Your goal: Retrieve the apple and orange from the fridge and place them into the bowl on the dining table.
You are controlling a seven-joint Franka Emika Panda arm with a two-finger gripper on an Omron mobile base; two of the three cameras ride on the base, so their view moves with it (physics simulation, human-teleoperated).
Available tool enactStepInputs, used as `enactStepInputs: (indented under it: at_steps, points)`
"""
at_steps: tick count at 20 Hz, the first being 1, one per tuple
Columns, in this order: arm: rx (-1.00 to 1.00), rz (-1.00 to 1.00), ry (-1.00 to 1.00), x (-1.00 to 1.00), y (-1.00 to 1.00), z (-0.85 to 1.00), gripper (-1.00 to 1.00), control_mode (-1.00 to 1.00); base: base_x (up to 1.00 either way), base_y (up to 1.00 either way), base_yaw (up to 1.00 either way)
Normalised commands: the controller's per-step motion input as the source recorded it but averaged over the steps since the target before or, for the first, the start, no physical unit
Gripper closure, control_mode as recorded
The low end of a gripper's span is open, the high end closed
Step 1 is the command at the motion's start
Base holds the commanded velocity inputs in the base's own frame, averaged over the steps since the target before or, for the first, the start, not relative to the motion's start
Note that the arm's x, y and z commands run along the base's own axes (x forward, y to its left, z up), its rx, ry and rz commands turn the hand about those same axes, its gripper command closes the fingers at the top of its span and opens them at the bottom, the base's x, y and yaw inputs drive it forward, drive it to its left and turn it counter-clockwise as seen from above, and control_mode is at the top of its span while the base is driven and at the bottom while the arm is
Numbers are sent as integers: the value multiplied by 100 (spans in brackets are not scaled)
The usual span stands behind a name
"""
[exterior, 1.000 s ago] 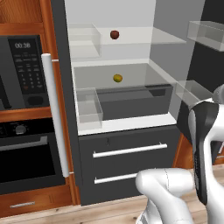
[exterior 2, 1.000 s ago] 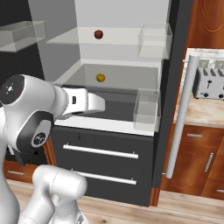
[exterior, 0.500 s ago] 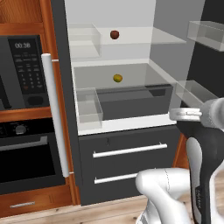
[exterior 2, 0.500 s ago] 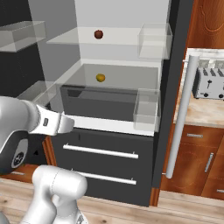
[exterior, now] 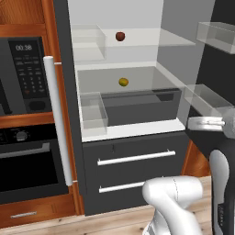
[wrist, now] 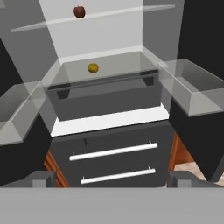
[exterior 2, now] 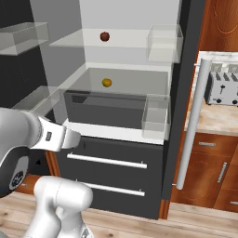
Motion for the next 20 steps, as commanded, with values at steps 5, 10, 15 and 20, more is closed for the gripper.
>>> enactStepInputs:
  at_steps: [5, 10, 15, 20]
  points:
    - [1, 0, -6, -52, -6, 1, -100, -100, 0, 0, 0]
    - [0, 0, -1, -13, 0, 0, -100, 100, 5, 0, 0]
    - [0, 0, 0, 0, 0, 0, -100, 100, 83, 0, 0]
    - [0, 0, 0, 0, 0, 0, -100, 100, 100, 3, 0]
